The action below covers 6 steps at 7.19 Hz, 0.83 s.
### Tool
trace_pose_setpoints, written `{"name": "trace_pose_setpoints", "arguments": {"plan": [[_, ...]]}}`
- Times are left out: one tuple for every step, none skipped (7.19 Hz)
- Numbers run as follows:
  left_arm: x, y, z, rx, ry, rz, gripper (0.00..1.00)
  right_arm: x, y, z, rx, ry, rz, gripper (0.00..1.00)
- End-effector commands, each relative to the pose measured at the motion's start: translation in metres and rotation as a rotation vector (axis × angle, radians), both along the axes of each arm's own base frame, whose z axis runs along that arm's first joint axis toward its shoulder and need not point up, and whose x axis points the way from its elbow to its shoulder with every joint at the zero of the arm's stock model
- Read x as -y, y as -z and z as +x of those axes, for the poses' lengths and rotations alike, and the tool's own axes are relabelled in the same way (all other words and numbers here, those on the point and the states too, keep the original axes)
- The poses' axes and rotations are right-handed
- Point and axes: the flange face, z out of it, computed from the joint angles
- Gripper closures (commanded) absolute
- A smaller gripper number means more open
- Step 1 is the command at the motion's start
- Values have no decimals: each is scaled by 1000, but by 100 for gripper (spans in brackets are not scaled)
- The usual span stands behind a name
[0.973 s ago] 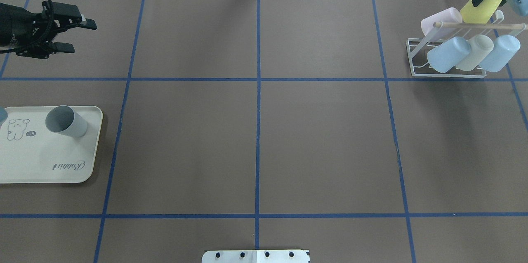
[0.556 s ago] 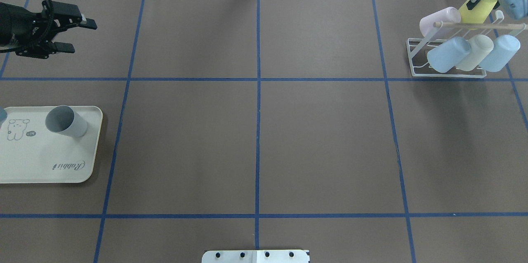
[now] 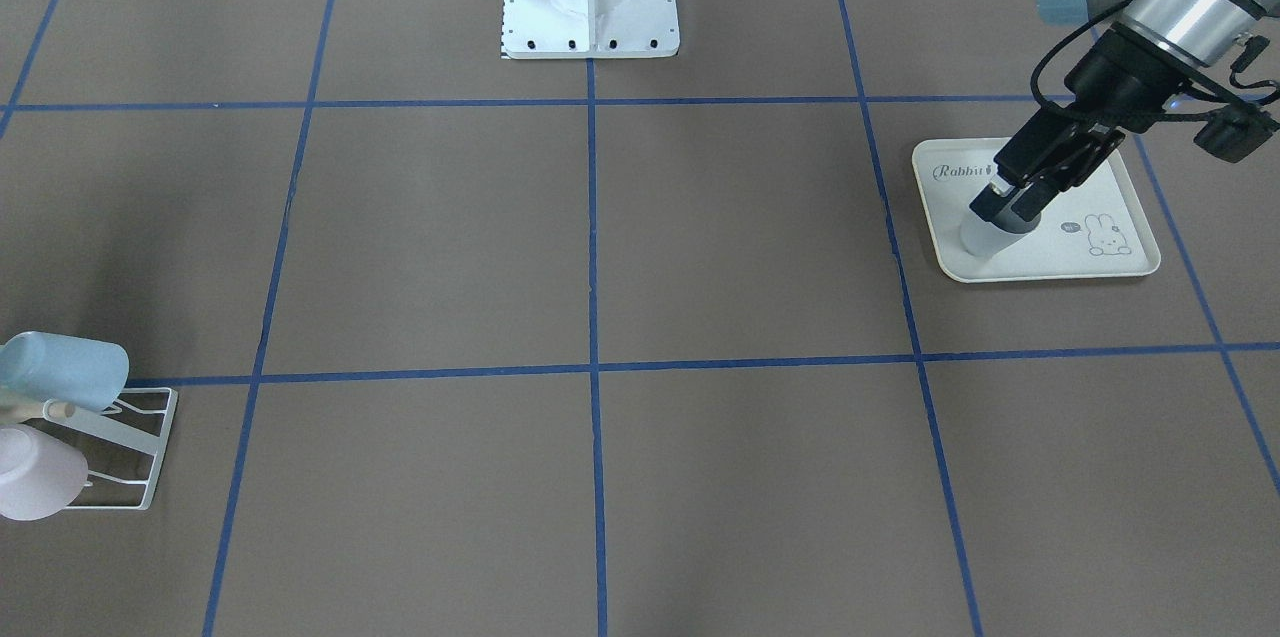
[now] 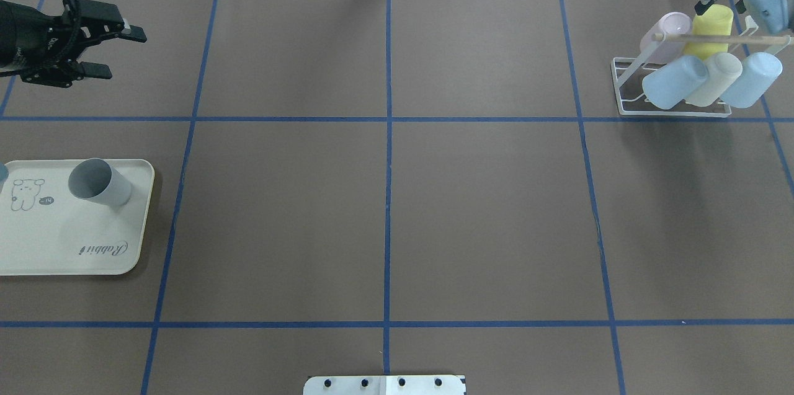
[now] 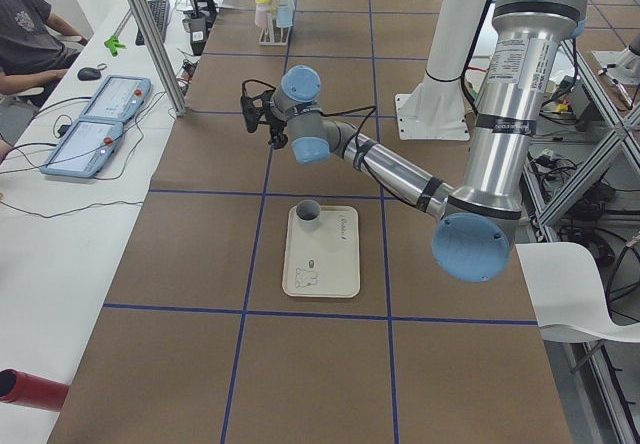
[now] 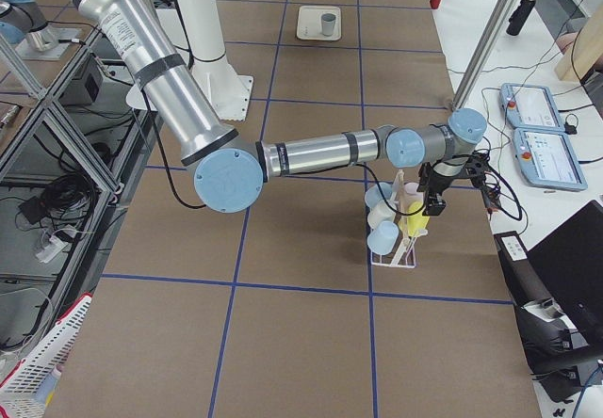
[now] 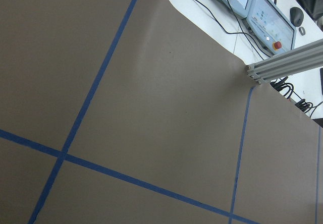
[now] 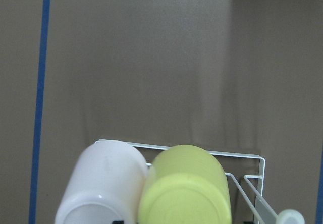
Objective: Transfer IKEA cup to right arm and place on rack
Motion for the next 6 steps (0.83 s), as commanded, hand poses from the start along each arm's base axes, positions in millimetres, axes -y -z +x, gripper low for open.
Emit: {"name": "trace_pose_setpoints", "arguments": {"plan": [[-1, -1, 0, 2, 0, -2, 0, 2, 5, 0, 6, -4, 17, 1], [1, -6, -4, 21, -2, 13, 0, 4, 21, 2, 15, -20, 34, 1], [10, -15, -20, 128, -28, 73, 0, 1, 37, 5, 24, -31, 56, 1], [12, -35, -47, 249, -65, 113, 0, -7, 47, 8, 34, -38, 75, 1], [7, -67, -70, 357, -109, 170, 0, -20, 52, 11, 40, -42, 95, 1], [2, -92, -86, 426, -145, 187, 0, -27, 57, 12, 45, -42, 110, 1]]}}
